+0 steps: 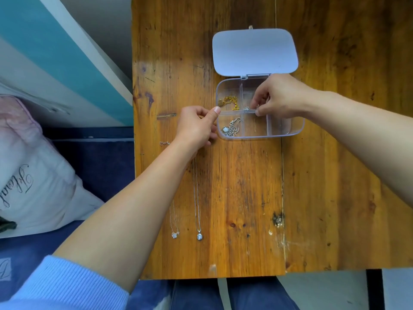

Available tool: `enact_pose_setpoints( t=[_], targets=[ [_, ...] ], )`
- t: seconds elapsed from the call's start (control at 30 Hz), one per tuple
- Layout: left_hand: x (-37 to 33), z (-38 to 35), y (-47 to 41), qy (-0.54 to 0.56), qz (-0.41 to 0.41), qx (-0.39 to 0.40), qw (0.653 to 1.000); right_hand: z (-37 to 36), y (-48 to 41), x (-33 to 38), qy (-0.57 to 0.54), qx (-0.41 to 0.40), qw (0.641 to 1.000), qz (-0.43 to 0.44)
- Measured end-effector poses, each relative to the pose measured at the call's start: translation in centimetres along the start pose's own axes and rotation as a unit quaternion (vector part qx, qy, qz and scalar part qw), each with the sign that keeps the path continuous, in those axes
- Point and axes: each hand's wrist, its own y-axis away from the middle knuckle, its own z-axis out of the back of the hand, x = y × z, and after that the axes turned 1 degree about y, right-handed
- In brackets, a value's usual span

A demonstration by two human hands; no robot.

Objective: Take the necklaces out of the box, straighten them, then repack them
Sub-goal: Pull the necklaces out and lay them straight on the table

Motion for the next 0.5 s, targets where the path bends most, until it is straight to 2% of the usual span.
enact_pose_setpoints(
  t=[0.1, 0.23, 0.3, 0.4, 0.5],
  targets=[
    [0.0, 0.1, 0.1, 0.004, 0.003, 0.001, 1.000, 0.4, 0.9, -0.1, -0.052, -0.057, 0.997, 0.009],
    [-0.1, 0.1, 0.3, 0.000, 0.007, -0.005, 1.000, 0.7, 2.9, -0.6, -0.181, -0.119, 0.975, -0.042],
    [-0.3, 0.1, 0.4, -0.005, 0.003, -0.010, 1.000, 0.4, 4.2, -0.9, -0.208, -0.134, 0.967, -0.066],
    [-0.7, 0.0, 0.5, -0.041, -0.020, -0.034, 0.998, -0.3, 6.7, -1.3, -0.305, -0.151, 0.935, -0.102],
    [-1.4, -0.3, 1.0, -0.134, -0.103, -0.117, 0.979, -1.0, 9.2, -1.3, -0.409, -0.162, 0.890, -0.119]
  ],
)
